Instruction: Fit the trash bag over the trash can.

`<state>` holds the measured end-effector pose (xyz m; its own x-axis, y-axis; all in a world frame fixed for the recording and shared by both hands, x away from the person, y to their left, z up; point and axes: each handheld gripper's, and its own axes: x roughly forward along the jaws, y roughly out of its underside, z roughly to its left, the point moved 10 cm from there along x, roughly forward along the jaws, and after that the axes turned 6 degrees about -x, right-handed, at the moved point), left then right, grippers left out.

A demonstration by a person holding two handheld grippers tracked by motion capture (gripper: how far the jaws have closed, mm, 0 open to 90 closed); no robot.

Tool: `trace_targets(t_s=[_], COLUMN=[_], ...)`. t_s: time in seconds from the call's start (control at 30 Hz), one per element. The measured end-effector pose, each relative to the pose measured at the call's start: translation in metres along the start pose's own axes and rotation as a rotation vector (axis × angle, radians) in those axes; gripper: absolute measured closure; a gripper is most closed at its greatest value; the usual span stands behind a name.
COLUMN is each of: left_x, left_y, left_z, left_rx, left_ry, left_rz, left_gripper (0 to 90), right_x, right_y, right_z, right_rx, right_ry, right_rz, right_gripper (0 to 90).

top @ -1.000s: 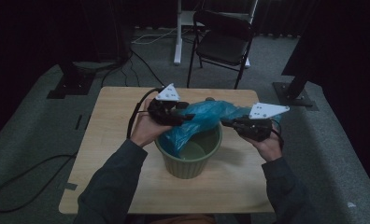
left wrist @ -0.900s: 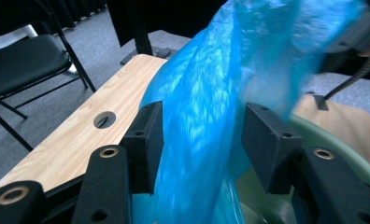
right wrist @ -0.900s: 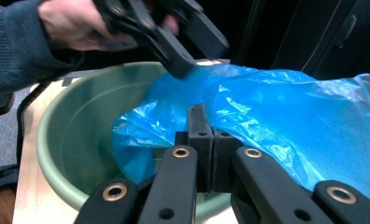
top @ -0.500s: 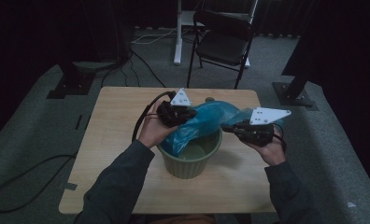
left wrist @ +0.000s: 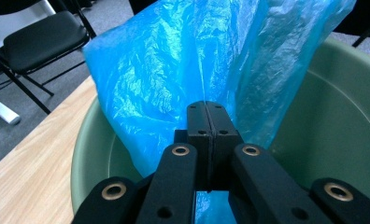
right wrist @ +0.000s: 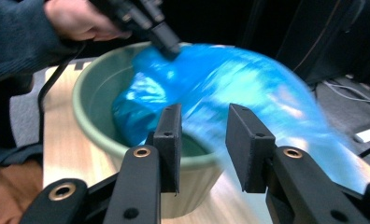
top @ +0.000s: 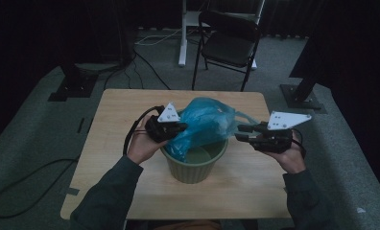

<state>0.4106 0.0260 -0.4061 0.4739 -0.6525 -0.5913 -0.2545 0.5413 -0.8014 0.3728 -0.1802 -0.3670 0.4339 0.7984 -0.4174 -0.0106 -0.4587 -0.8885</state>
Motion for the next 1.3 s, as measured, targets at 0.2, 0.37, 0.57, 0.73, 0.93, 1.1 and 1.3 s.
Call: trace_targets(t_s=[0.2, 0.37, 0.57, 0.73, 0.93, 1.1, 1.3], left_x=[-0.008, -0.010, -0.014, -0.024, -0.017, 0.006, 0.010], left_y=[0.013, 0.020, 0.015, -0.005, -0.032, -0.035, -0.027], left_z=[-0.006, -0.006, -0.005, -0.009, -0.027, -0.030, -0.029], left_rx=[0.016, 0.016, 0.002, -0.016, 0.032, 0.050, 0.048], left_ry=[0.010, 0.011, 0.000, 0.038, 0.109, 0.084, 0.068], left_rz=[0.012, 0.028, 0.009, -0.064, -0.102, -0.039, -0.028], left_gripper=[89.5, 88.8, 76.4, 61.5, 54.1, 60.5, 87.9], right_x=[0.015, 0.041, 0.060, 0.066, 0.072, 0.077, 0.073], right_y=[-0.009, -0.004, -0.008, -0.012, -0.013, -0.016, -0.013], right_z=[-0.023, -0.038, -0.019, -0.006, 0.003, 0.011, 0.009], right_rx=[0.040, 0.085, 0.069, 0.041, 0.026, 0.002, -0.025], right_ry=[0.054, 0.075, -0.003, -0.042, -0.060, -0.086, -0.065], right_rz=[0.020, 0.073, 0.072, 0.080, 0.091, 0.094, 0.126], right_gripper=[69.3, 71.5, 68.9, 68.6, 67.8, 65.7, 57.0])
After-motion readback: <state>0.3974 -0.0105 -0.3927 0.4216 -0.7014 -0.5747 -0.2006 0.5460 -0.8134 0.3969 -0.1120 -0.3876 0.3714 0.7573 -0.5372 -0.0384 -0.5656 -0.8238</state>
